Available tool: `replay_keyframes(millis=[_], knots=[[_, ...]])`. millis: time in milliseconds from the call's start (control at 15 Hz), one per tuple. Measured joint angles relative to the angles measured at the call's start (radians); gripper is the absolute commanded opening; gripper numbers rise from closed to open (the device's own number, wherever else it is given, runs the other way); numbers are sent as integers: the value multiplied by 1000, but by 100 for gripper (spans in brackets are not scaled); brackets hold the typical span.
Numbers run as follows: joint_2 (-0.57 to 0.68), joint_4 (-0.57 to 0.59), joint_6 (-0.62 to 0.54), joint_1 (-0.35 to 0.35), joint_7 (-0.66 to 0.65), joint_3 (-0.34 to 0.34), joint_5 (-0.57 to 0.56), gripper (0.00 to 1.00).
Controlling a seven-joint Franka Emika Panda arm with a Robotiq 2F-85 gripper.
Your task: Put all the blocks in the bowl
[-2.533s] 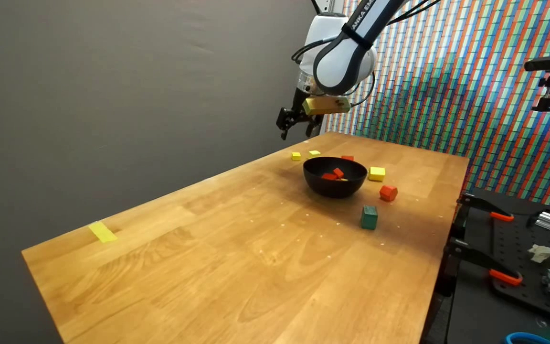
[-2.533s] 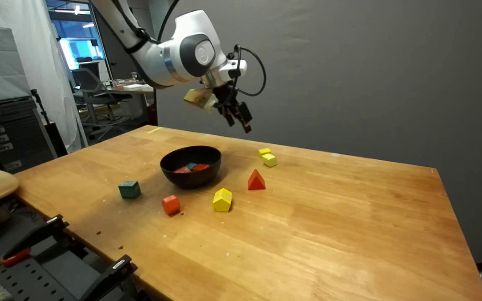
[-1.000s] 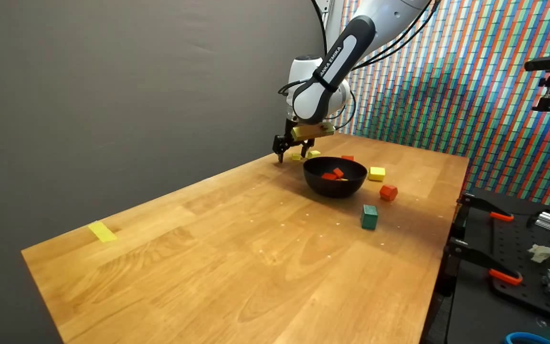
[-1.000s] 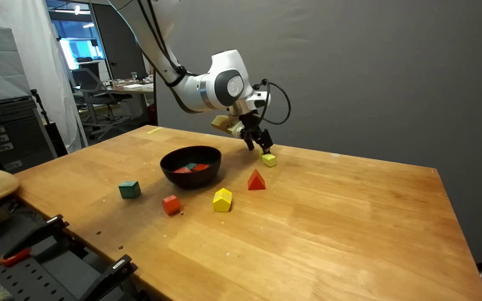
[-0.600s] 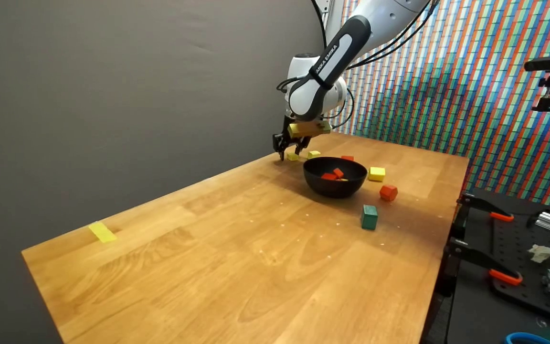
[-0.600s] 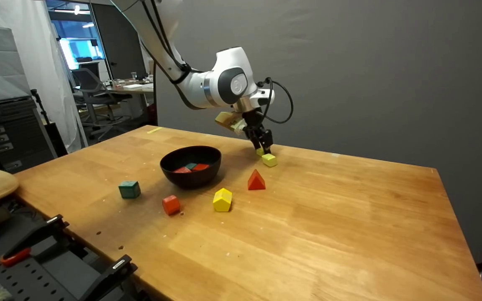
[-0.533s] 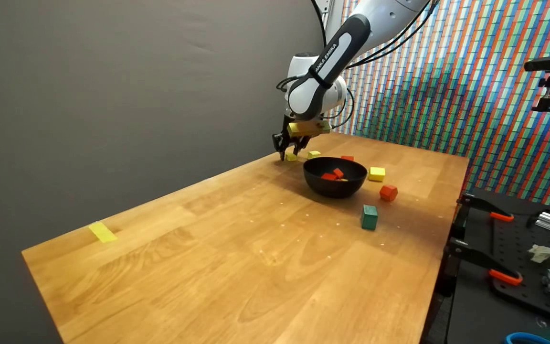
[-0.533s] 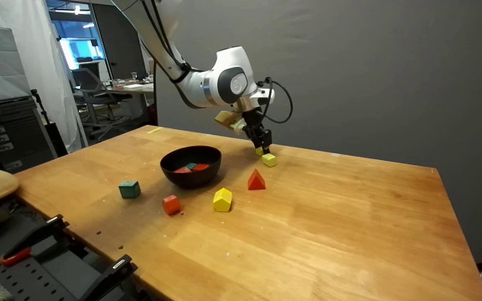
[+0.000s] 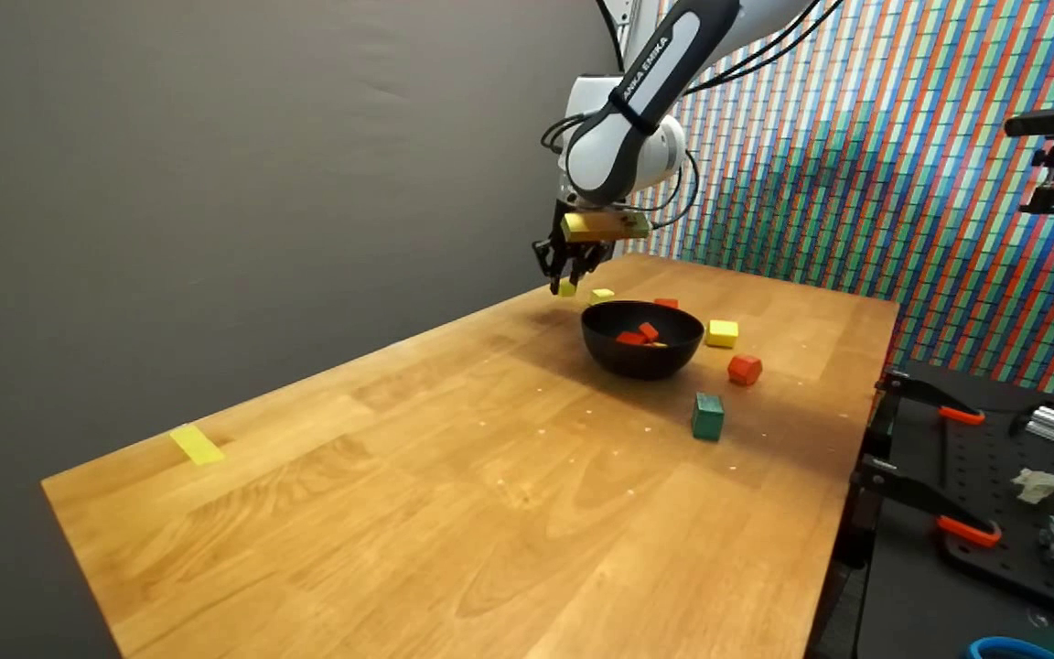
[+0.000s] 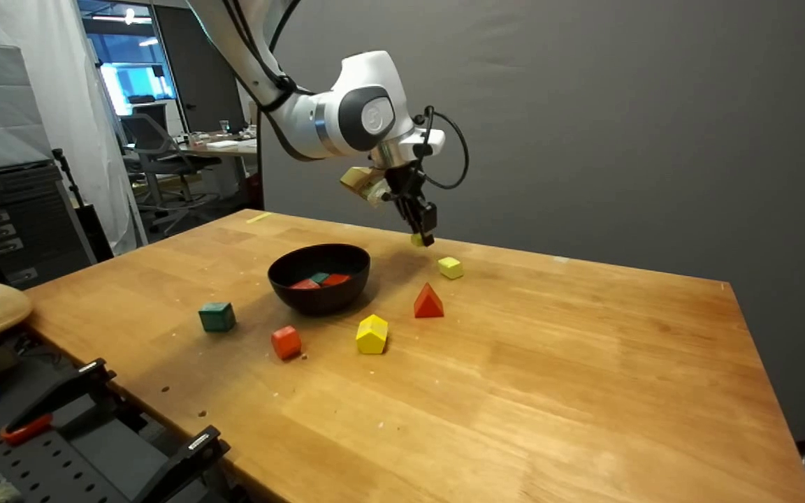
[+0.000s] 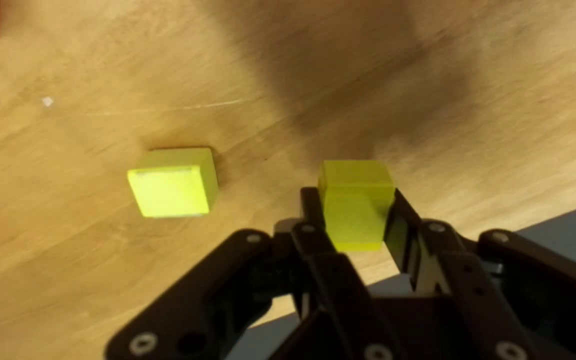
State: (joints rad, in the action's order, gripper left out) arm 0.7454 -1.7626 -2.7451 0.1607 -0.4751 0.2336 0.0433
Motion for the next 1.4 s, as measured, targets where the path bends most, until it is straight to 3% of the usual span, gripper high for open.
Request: replay_keyframes(millis=[267,600,800,867,1000,1267,1400], knots=[[-192,-185,-32,80,-12,50,-56,11],[-454,-438,112,81,-15,-56,-38,11],[-588,-578,204,82,-108,-104,-65,13],[-620,-613,225,82,-159,-111,-91,59],[-662,-666,244,75,-224,-131,-104,66],[-679,-705,160,47,-401,-168,-169,98],[-678,-708,115,34,-552,-168,-281,100]])
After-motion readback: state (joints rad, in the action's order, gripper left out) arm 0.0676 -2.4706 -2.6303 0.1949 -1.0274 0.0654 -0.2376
